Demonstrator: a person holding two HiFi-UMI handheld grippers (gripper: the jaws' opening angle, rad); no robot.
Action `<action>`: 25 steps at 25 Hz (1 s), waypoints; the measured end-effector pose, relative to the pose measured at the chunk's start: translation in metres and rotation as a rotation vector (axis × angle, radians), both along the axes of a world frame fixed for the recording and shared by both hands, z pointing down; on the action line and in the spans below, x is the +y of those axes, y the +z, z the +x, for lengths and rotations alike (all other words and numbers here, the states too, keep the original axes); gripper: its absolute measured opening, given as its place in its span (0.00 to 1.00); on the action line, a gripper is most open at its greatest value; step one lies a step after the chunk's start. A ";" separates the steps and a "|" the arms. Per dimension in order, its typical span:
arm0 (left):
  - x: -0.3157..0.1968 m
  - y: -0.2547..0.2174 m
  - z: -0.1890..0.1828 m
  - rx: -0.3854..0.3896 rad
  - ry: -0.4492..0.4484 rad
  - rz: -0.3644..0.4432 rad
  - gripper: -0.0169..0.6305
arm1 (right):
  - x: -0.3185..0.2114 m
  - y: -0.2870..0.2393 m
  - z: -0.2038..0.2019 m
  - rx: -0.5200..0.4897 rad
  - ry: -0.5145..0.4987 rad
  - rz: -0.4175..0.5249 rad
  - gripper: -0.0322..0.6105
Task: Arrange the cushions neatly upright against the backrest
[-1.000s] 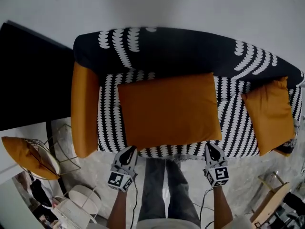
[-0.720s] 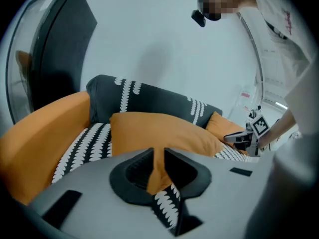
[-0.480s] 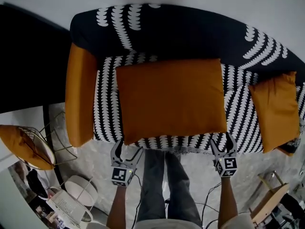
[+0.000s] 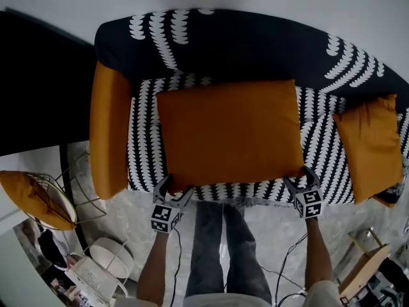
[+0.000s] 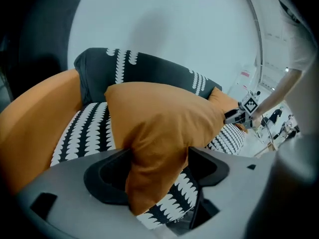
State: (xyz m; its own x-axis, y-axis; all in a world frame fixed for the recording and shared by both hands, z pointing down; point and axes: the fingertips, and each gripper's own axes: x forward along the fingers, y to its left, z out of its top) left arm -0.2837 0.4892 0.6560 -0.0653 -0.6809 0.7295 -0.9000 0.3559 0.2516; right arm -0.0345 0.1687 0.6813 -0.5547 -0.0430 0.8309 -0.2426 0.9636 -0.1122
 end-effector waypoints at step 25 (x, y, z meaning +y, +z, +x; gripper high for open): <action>-0.006 0.007 0.001 -0.027 -0.026 -0.067 0.34 | -0.001 0.003 -0.013 0.045 -0.127 -0.025 0.26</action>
